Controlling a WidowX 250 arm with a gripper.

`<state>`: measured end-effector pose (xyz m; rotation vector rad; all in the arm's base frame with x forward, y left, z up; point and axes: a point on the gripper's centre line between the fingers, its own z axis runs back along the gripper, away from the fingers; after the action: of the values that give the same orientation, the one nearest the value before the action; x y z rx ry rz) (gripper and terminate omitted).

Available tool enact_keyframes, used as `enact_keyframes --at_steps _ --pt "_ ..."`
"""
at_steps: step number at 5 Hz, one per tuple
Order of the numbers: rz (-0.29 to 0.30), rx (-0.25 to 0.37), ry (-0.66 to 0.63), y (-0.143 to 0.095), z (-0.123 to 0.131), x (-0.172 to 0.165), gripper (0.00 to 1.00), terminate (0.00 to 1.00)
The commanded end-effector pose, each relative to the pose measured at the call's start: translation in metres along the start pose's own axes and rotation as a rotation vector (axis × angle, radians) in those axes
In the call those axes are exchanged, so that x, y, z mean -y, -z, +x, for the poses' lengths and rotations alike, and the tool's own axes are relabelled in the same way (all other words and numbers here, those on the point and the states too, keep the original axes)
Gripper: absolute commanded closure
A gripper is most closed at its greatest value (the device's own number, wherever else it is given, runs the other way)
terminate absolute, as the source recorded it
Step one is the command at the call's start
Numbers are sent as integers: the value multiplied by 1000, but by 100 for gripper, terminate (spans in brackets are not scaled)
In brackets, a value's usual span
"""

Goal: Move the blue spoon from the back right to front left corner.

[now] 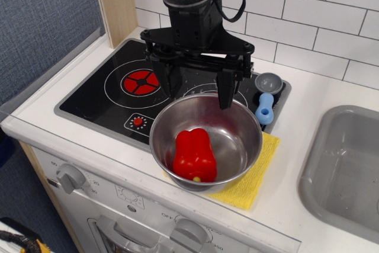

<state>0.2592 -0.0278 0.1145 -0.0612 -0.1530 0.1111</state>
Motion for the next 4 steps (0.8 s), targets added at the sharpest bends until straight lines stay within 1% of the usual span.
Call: enact_keyframes --at_steps 1,2,3,4 --pt "0 0 0 0 0 0 0 0" --pt "-13 47 -7 -4 35 24 0 0" --pt "-16 65 -28 7 63 41 0 0" --pt "1 73 -45 27 87 55 0 0"
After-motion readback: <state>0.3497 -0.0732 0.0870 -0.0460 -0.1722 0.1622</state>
